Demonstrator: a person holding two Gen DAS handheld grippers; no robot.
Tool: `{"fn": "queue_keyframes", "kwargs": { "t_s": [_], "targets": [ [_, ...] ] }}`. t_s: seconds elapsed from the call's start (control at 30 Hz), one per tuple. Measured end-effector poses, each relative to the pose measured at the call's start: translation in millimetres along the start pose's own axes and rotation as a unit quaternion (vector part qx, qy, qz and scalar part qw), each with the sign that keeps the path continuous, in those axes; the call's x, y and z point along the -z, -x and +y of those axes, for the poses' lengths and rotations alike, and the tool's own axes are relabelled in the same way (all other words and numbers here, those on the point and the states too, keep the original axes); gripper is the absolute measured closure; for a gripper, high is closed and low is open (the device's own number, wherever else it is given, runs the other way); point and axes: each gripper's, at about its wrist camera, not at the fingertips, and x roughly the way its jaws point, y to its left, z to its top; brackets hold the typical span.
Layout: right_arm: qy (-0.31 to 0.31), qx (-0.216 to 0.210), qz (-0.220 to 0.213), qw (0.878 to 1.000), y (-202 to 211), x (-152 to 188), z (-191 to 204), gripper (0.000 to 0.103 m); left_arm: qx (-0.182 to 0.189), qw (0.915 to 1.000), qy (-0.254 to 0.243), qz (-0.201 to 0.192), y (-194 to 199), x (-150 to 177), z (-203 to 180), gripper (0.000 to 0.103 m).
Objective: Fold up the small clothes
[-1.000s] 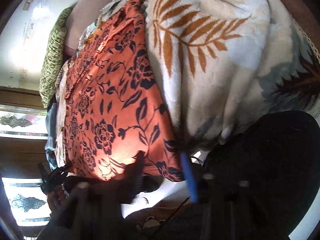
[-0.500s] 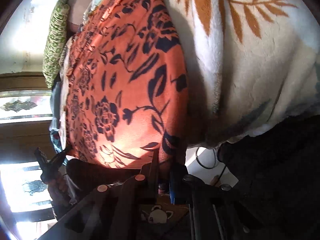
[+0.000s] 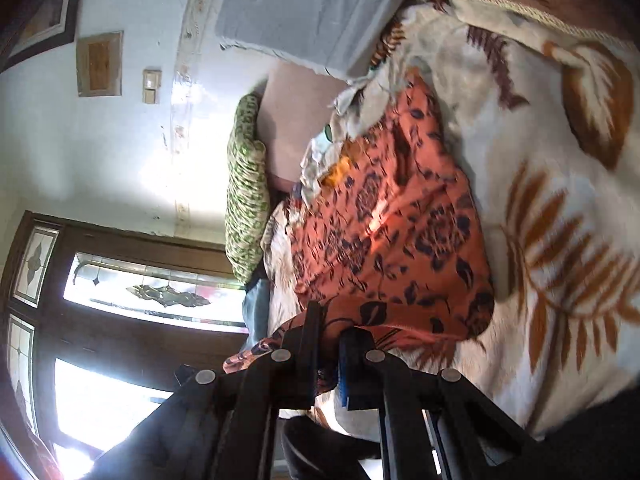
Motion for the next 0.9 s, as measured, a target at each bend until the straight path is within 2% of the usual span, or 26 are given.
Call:
{"fn": "queue_keyframes", "kwargs": {
  "t_s": [0.1,0.2,0.27,0.3,0.33,0.37,0.4,0.43,0.5,0.57,0.67,0.73,0.83,0.9],
  "targets": [
    [0.018,0.000,-0.018,1.000,-17,-60,13,0.095,-0.007,1.0000,0.006,0.000,-49,-66,-8,0.095],
    [0.017,0.007,-0.030,0.999,-48,-125,12,0.095,-0.031,0.9986,0.027,0.033,-135,-121,-3,0.087],
    [-0.013,0.032,-0.021,0.999,-81,-169,-10,0.094,-0.060,0.9964,0.047,0.039,-195,-142,10,0.051],
    [-0.020,0.065,-0.034,0.997,-96,-187,-22,0.090,-0.083,0.9934,0.065,0.043,-218,-145,21,0.043],
    [-0.020,0.092,-0.043,0.995,-110,-202,-34,0.080,-0.118,0.9868,0.094,0.060,-235,-142,32,0.035],
    [-0.032,0.114,-0.045,0.992,-121,-210,-47,0.070,-0.137,0.9807,0.117,0.076,-244,-136,42,0.035],
    [-0.049,0.148,-0.052,0.986,-124,-210,-57,0.040,-0.128,0.9809,0.123,0.078,-244,-130,48,0.035],
    [-0.053,0.169,-0.065,0.982,-123,-205,-60,0.022,-0.119,0.9839,0.115,0.066,-238,-123,51,0.035],
    [-0.024,0.172,-0.079,0.982,-112,-191,-56,0.022,-0.130,0.9878,0.076,0.041,-214,-108,50,0.035],
    [0.011,0.189,-0.074,0.979,-98,-176,-46,0.022,-0.114,0.9915,0.052,0.034,-189,-88,51,0.035],
    [0.027,0.194,-0.077,0.978,-75,-147,-38,0.022,-0.053,0.9959,0.037,0.064,-168,-57,47,0.034],
    [0.020,0.194,-0.069,0.978,-67,-125,-38,0.022,-0.032,0.9947,0.021,0.096,-169,-36,39,0.033],
    [0.047,0.210,-0.048,0.975,-66,-88,-34,0.022,-0.036,0.9910,-0.003,0.129,-182,-8,29,0.034],
    [0.065,0.226,-0.033,0.971,-70,-71,-33,0.022,-0.047,0.9893,0.001,0.138,-189,1,24,0.044]
  ]
}}
